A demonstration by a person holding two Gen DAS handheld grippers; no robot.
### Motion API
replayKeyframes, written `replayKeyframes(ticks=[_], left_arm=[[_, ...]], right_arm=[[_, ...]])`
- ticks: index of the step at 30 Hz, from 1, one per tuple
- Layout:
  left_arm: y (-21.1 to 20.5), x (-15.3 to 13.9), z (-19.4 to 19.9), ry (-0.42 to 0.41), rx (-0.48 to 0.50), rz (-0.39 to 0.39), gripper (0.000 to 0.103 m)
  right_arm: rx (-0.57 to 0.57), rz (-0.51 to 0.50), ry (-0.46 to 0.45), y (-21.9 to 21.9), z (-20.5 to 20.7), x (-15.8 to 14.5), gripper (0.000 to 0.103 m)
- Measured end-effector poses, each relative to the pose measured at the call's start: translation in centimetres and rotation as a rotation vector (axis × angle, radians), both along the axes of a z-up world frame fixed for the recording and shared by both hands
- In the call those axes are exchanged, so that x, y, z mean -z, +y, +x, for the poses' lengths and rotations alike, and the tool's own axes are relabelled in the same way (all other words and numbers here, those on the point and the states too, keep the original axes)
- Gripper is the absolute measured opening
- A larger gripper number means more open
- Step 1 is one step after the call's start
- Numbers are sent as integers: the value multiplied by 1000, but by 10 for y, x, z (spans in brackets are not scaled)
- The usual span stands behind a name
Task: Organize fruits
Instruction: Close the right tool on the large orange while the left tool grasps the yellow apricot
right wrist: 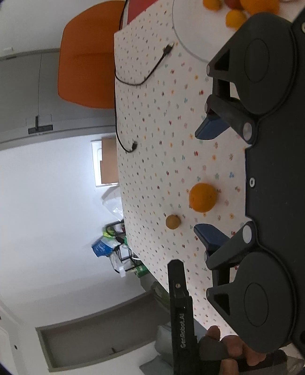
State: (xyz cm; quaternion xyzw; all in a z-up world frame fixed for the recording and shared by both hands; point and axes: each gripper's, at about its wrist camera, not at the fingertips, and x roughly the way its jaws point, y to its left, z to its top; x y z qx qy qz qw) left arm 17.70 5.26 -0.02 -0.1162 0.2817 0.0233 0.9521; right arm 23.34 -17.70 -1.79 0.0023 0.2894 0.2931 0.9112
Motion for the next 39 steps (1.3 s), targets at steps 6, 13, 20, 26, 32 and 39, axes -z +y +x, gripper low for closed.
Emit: replayKeyframes(ticks=[6, 13, 20, 26, 32, 39], left_arm=[[6, 3, 9, 22, -7, -1, 64], [8, 8, 20, 42, -3, 25, 61], [6, 16, 35, 67, 9, 39, 54], [-2, 19, 50, 87, 18, 67, 50], [-13, 25, 67, 101, 32, 96, 47], [-20, 37, 88, 131, 27, 110, 40]], right_arm=[[-45, -8, 40, 19, 16, 7, 63], [-60, -38, 95, 35, 35, 22, 52], [-81, -18, 114, 41, 45, 28, 36], [-74, 42, 79, 32, 51, 26, 36], [-60, 77, 71, 21, 55, 26, 36], [-55, 105, 82, 12, 59, 27, 36]])
